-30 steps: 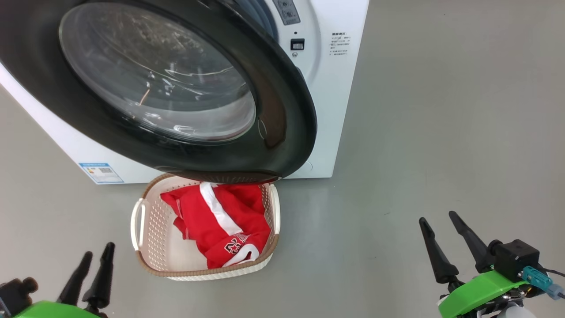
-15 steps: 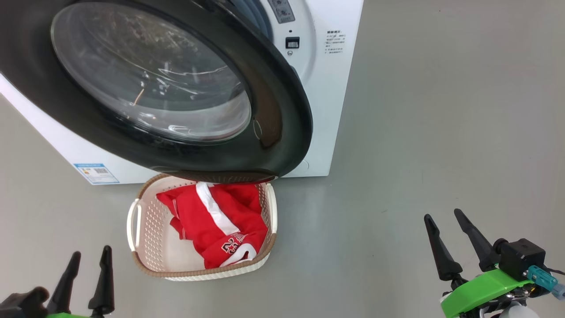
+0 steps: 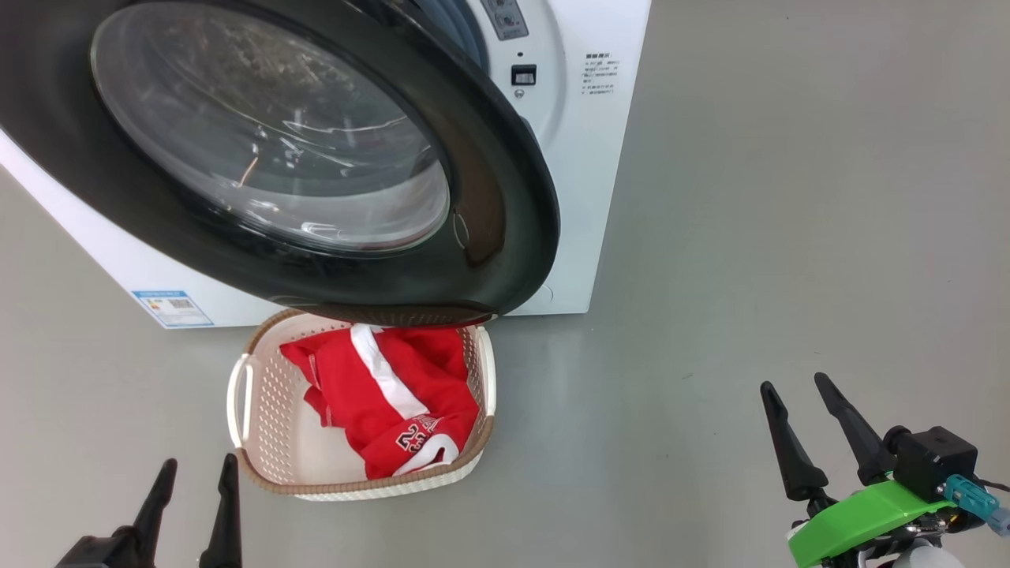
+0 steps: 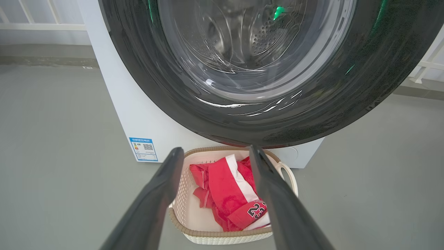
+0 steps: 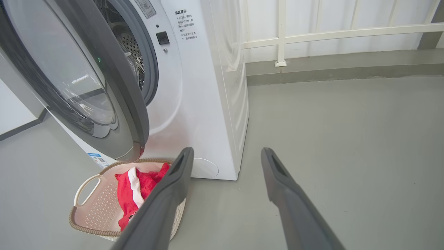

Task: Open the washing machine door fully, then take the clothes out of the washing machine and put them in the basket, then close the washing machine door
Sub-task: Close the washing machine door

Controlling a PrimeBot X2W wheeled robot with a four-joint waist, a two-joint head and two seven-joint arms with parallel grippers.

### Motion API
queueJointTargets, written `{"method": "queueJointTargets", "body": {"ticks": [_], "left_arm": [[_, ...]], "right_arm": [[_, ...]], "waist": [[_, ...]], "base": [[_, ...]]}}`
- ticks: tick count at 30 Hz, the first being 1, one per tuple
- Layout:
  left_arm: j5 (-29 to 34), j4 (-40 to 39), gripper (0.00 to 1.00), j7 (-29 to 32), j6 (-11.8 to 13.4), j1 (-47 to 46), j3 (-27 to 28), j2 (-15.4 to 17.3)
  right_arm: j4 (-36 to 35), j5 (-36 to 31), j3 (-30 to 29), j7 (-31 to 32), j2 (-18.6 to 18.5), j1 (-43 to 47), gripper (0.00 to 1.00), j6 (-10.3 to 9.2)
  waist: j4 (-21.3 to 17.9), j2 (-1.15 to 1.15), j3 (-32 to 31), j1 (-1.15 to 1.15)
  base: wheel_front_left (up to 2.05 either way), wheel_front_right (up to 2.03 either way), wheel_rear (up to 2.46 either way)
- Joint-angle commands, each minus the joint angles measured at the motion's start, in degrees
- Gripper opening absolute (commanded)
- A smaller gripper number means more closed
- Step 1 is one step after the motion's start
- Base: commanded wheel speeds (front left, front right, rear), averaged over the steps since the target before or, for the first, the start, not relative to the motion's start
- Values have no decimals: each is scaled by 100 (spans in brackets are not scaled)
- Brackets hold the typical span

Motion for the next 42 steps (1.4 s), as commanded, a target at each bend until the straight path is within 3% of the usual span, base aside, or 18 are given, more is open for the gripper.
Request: {"method": "queueJointTargets", "body": {"ticks": [1,10,13,31,42], "left_arm": [[40,-120,100,-70,-17,-54,231,78],[71,-246,100,-70,-17,-65,231,6],[71,-257,100,-70,-17,-74,173,-20],[74,-391,100,-70,-17,-225,6,-176],[39,-445,100,-70,-17,-459,-140,-305]], "right_arm": [[-117,-57,127,-44,-51,31,100,9],[-116,3,275,-44,-82,-38,98,9],[-107,89,445,-44,-85,-123,0,9],[266,287,1681,-44,248,-1537,0,9],[653,280,1537,-44,399,-2188,0,9]], "waist": [[1,0,-3,0],[100,0,-33,0],[159,0,-52,0],[863,0,76,0],[1232,0,447,0]], "base": [[0,0,0],[0,0,0],[0,0,0],[0,0,0],[0,0,0]]}}
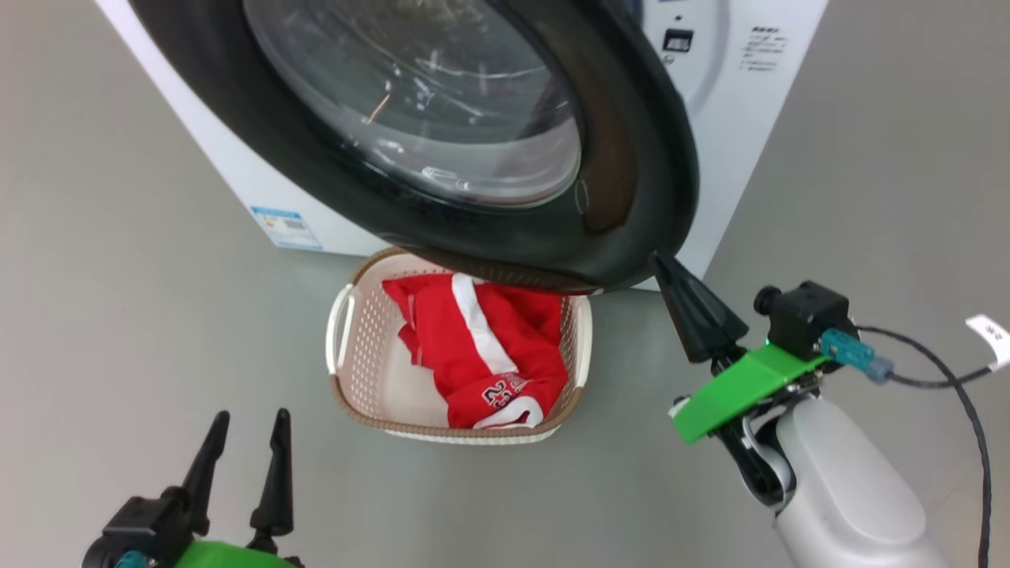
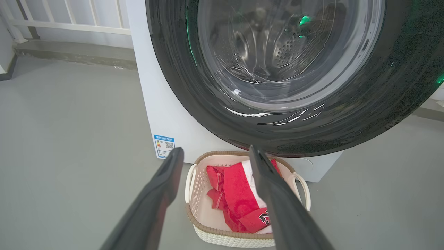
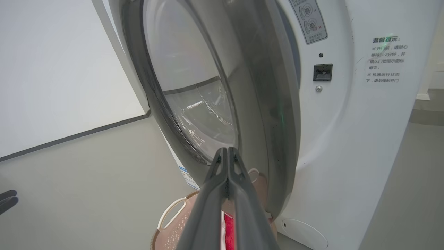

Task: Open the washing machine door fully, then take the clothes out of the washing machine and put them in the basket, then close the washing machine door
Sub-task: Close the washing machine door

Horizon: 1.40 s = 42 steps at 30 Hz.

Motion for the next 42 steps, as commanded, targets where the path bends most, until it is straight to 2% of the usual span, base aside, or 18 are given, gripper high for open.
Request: {"method": "queueJointTargets", "body": {"ticks": [1,12,30,42], "left_arm": [[-6,-145,100,-70,-17,-175,167,64],[-38,-165,100,-70,-17,-486,53,-9],[-121,-356,100,-70,-17,-968,-103,-107],[-148,-407,100,-70,-17,-1139,-149,-134]], "right_arm": [[-96,52,87,-44,98,-151,0,9],[212,-48,-242,-44,140,-832,0,9],[466,-257,-1147,-44,-10,-1992,0,9],[536,-364,-1745,-44,-34,-2599,0,9]], "waist": [[115,0,141,0],[273,0,486,0],[551,0,1167,0],[705,0,1384,0]], "base": [[0,0,0],[0,0,0],[0,0,0],[0,0,0]]}}
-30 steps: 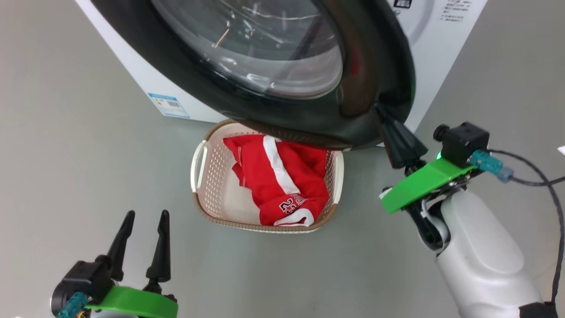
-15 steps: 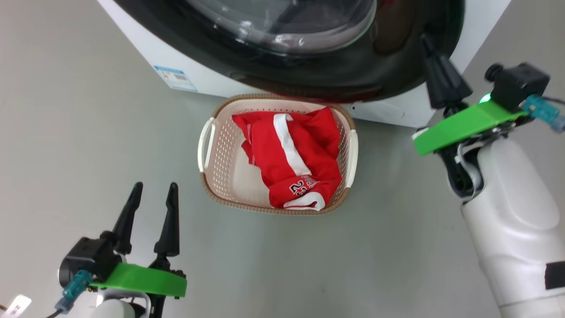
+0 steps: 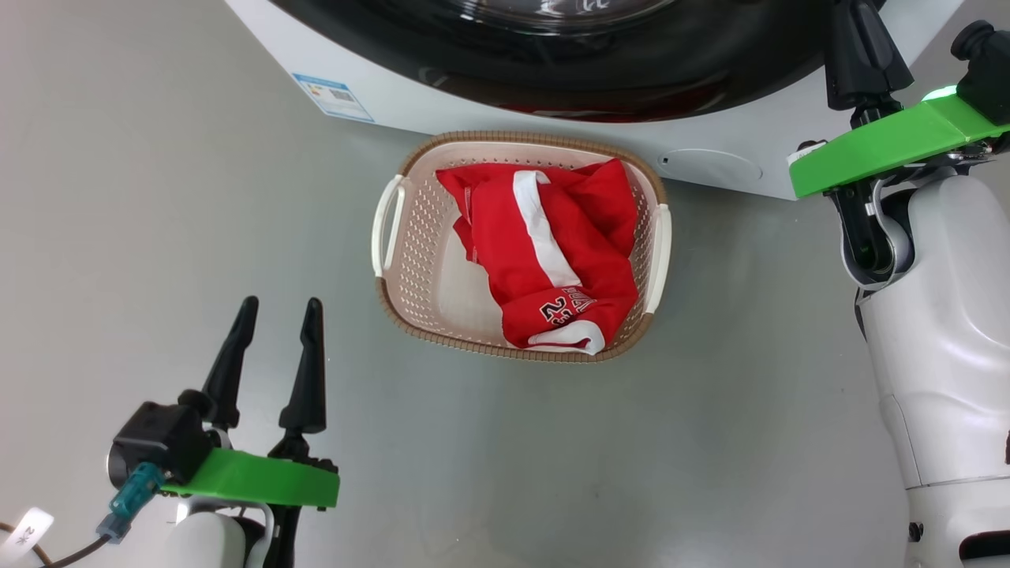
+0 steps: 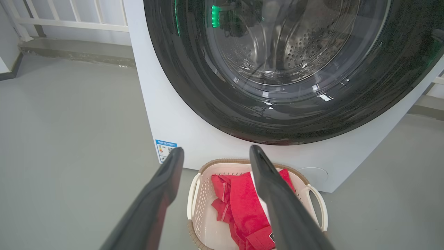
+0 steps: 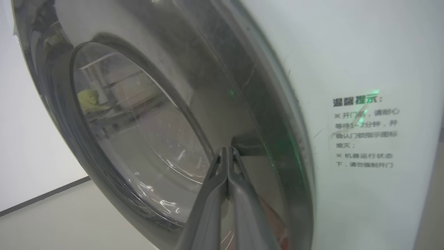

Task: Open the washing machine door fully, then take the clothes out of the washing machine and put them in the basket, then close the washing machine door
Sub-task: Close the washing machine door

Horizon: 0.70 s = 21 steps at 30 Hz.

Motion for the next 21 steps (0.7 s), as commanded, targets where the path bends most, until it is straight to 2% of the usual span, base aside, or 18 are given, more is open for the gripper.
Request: {"method": "queueJointTargets", "body": {"ticks": [1,9,11,12,13,14,15,21], "left_arm": [[-34,-146,100,-66,-17,-95,176,113],[-7,-74,100,-66,-17,-25,200,108],[1,-31,100,-66,-17,3,209,117],[0,-4,100,-66,-17,20,214,126],[-5,32,100,-66,-17,38,222,136],[-10,67,100,-66,-17,50,236,147],[-17,97,100,-66,-17,62,251,158],[-35,186,100,-66,-17,172,288,281]], "right_arm": [[-157,-90,-47,-27,45,-225,0,-28],[-166,-151,253,-27,69,67,0,-28],[-159,-150,376,-27,67,239,10,-28],[-161,-147,422,-27,63,331,35,-28],[-173,-140,445,-27,61,428,47,-28],[-185,-140,467,-27,55,531,77,-28],[-197,-138,494,-27,52,641,100,-28],[-247,-109,635,-27,40,1331,100,-28]], "waist": [[28,0,25,0],[-24,0,-120,0],[-60,0,-196,0],[-80,0,-238,0],[-102,0,-283,0],[-125,0,-328,0],[-150,0,-379,0],[-341,0,-692,0]], "base": [[0,0,0],[0,0,0],[0,0,0],[0,0,0],[0,0,0],[0,0,0],[0,0,0],[0,0,0]]}}
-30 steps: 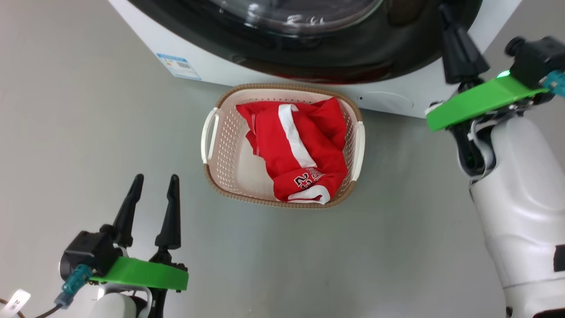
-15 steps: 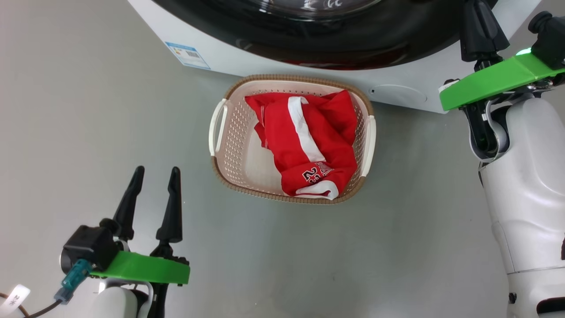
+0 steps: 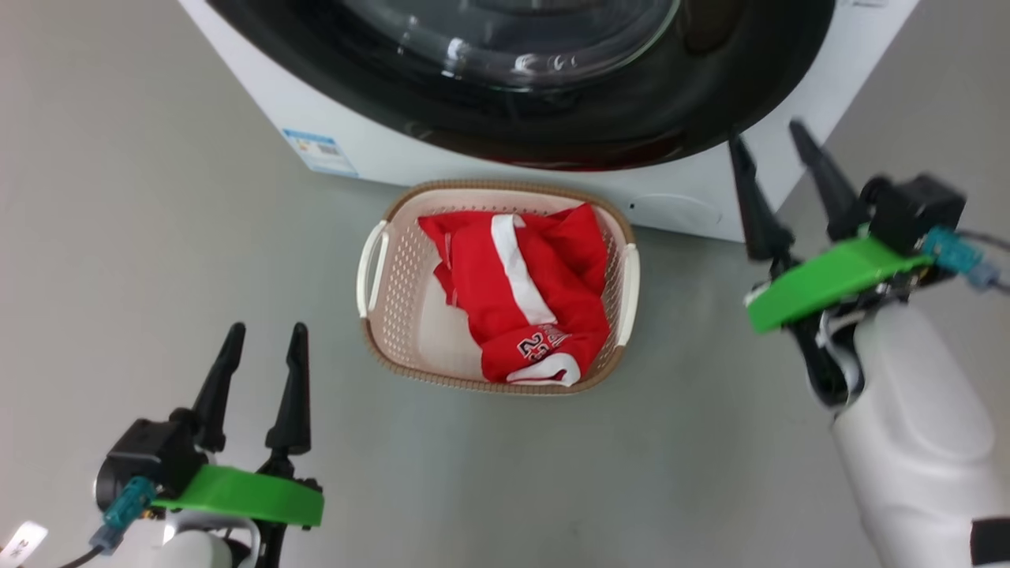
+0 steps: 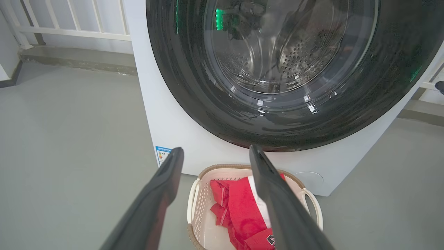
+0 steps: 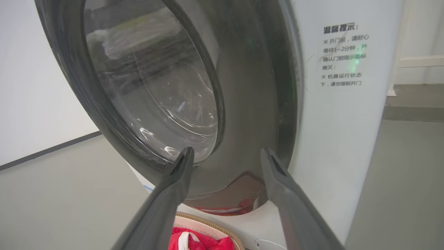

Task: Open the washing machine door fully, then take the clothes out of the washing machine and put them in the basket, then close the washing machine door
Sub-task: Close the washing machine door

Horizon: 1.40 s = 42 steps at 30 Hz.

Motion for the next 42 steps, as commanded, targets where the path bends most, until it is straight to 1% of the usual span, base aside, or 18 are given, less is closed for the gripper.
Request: {"method": "queueJointTargets", "body": {"ticks": [1,11,20,31,42], "left_arm": [[-31,-81,100,-46,-17,99,219,202],[-163,91,100,-46,-17,313,221,464],[-162,107,100,-46,-17,470,300,600],[-122,92,100,-46,-17,742,443,697],[-193,58,100,-46,-17,879,509,729]], "right_arm": [[-170,40,170,-26,90,221,100,-11],[-311,123,378,-26,90,1177,100,-11],[-387,161,296,-26,38,1654,100,-11],[-518,196,140,-26,-61,2150,100,-11],[-681,194,-30,-26,-136,2586,100,-11]], "waist": [[-176,0,-213,0],[-652,0,-637,0],[-1095,0,-857,0],[-1492,0,-1115,0],[-1698,0,-1220,0]], "base": [[0,0,0],[0,0,0],[0,0,0],[0,0,0],[0,0,0]]}}
